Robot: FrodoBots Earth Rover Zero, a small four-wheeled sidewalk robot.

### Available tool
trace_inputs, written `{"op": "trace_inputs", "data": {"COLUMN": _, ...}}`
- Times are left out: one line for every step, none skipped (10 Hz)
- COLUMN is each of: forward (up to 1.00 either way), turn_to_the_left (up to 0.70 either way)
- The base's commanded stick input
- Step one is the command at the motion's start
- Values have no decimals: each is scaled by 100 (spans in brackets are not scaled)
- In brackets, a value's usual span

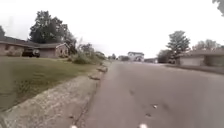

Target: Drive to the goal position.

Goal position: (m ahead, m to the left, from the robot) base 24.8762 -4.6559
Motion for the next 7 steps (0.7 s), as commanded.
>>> {"op": "trace_inputs", "data": {"forward": 100, "turn_to_the_left": -36}}
{"op": "trace_inputs", "data": {"forward": 100, "turn_to_the_left": -11}}
{"op": "trace_inputs", "data": {"forward": 100, "turn_to_the_left": 0}}
{"op": "trace_inputs", "data": {"forward": 100, "turn_to_the_left": 0}}
{"op": "trace_inputs", "data": {"forward": 100, "turn_to_the_left": 0}}
{"op": "trace_inputs", "data": {"forward": 100, "turn_to_the_left": 0}}
{"op": "trace_inputs", "data": {"forward": 100, "turn_to_the_left": 0}}
